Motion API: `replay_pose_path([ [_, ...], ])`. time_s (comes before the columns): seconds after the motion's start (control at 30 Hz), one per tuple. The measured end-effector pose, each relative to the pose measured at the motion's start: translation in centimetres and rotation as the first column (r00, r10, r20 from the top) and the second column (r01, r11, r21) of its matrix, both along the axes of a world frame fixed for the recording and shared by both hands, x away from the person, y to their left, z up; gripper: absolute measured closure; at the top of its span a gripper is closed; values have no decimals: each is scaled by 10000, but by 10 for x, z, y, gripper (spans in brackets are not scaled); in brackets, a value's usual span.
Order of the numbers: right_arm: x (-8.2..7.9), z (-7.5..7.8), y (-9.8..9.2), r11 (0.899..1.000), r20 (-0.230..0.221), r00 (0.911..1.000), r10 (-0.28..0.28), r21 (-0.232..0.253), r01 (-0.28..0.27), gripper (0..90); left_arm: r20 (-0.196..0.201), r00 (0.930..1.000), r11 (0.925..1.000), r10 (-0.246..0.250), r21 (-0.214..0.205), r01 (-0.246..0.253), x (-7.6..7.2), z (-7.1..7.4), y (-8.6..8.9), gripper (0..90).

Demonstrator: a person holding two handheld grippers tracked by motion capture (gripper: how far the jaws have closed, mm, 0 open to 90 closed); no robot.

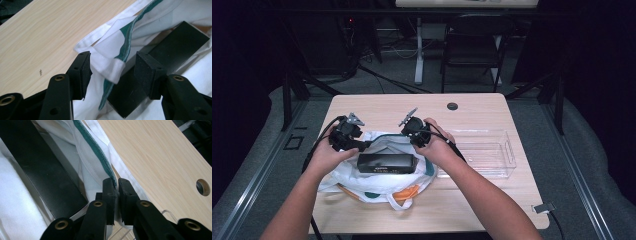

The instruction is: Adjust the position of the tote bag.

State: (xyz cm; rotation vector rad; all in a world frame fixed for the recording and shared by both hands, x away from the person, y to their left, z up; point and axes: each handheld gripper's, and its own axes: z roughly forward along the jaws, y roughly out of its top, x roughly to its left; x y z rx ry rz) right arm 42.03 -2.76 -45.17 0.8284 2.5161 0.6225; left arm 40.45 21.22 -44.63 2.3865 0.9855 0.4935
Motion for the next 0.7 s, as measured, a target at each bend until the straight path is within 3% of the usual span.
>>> replay_pose_path([
  [0.33, 3, -2, 0, 10000, -77, 9999, -68, -49, 68, 841, -258, 9996, 9995, 76, 306, -68, -7, -12, 13, 513],
  [0.7, 7, -4, -2, 9998, -108, 9998, -181, -34, 181, 840, -544, 9983, 9974, 226, 690, -188, -3, -24, 20, 582],
])
